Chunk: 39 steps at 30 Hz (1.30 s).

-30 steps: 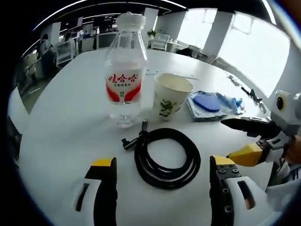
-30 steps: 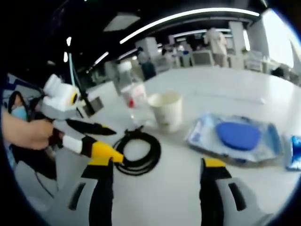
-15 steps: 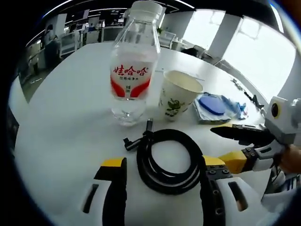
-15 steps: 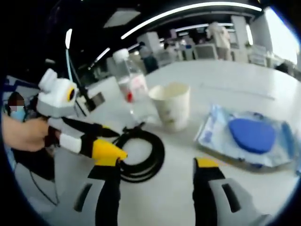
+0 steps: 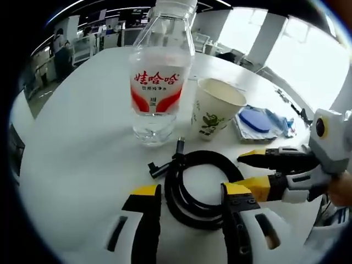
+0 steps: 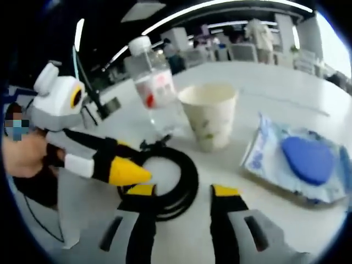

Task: Arrange the tabletop items into an orderly group along one side of the table until the central work area is clear of visible clutter.

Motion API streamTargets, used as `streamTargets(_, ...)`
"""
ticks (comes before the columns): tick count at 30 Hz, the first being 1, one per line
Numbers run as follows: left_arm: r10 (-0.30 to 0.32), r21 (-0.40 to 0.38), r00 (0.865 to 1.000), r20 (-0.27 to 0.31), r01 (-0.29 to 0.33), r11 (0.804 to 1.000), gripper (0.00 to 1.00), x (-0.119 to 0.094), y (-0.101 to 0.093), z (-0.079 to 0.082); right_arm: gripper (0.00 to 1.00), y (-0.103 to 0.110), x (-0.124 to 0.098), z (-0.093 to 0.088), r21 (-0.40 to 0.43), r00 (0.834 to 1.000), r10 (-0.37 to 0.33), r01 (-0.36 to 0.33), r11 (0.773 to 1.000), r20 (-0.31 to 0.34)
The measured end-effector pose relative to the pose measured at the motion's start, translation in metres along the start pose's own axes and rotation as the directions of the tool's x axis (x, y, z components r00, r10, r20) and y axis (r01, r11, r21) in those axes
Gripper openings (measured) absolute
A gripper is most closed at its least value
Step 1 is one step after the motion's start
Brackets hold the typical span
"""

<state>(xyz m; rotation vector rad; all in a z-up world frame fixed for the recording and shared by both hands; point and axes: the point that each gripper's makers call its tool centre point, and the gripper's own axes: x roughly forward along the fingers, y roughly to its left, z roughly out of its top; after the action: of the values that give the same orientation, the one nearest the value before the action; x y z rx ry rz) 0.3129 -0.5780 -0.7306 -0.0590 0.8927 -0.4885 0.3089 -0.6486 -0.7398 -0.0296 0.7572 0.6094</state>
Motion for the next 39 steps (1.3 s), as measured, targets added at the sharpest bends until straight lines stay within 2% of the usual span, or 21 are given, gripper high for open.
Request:
streamTargets(2, 0.018, 0.011, 1.0, -0.004, -0.018, 1.0, 0.36, 0.001, 0.002, 0.0, 0.2, 0.007, 0.003, 0.001, -0.009, 1.0, 0.012, -0.012, 1.0, -0.003)
streamTargets(3, 0.023, 0.014, 1.0, -0.005, -0.023, 1.0, 0.34, 0.001, 0.003, -0.001, 0.2, 0.004, 0.003, 0.001, -0.029, 1.0, -0.01, 0.01, 1.0, -0.009)
streamTargets(5, 0.044, 0.036, 0.999, -0.01, -0.044, 0.998, 0.3, 0.001, 0.006, -0.001, 0.19, 0.003, 0.004, 0.001, -0.016, 1.0, -0.018, 0.018, 1.0, -0.019)
streamTargets(9, 0.067, 0.064, 0.997, -0.024, -0.065, 0.996, 0.17, 0.0, 0.015, -0.004, 0.08, -0.004, 0.002, 0.0, 0.102, 0.999, -0.024, 0.028, 0.994, -0.04)
streamTargets(11, 0.049, 0.04, 0.999, -0.012, -0.048, 0.998, 0.16, -0.001, 0.015, -0.005, 0.06, -0.006, 0.001, 0.001, 0.086, 0.999, -0.017, 0.02, 0.996, -0.039)
streamTargets(14, 0.051, 0.058, 0.999, 0.01, -0.051, 0.997, 0.14, -0.004, 0.011, -0.002, 0.01, -0.005, -0.003, 0.007, 0.039, 0.999, -0.019, 0.02, 0.999, -0.029)
streamTargets(17, 0.059, 0.077, 0.998, 0.014, -0.06, 0.995, 0.12, -0.005, 0.01, -0.001, 0.0, -0.006, -0.005, 0.007, 0.07, 1.0, -0.021, 0.022, 0.997, -0.022)
streamTargets(20, 0.058, 0.067, 0.998, 0.034, -0.06, 0.996, 0.1, -0.007, 0.01, 0.003, 0.0, -0.006, -0.01, 0.012, 0.062, 1.0, -0.031, 0.031, 0.998, -0.002)
streamTargets(28, 0.032, 0.066, 0.996, 0.079, -0.038, 0.997, 0.07, -0.02, -0.008, 0.018, 0.0, -0.009, -0.033, 0.024, 0.06, 0.996, -0.055, 0.051, 0.997, 0.065)
streamTargets(31, 0.009, 0.079, 0.995, 0.1, -0.017, 0.997, 0.06, -0.026, -0.022, 0.024, 0.0, -0.012, -0.05, 0.028, 0.069, 0.992, -0.072, 0.066, 0.995, 0.101)
streamTargets(33, -0.01, 0.13, 0.993, 0.114, -0.005, 0.992, 0.06, -0.029, -0.033, 0.029, 0.0, -0.015, -0.063, 0.028, 0.057, 0.99, -0.081, 0.074, 0.996, 0.116)
streamTargets(39, -0.06, 0.158, 0.99, 0.13, 0.039, 0.987, 0.05, -0.033, -0.065, 0.034, 0.0, -0.027, -0.097, 0.025, 0.067, 0.98, -0.129, 0.12, 0.99, 0.152)
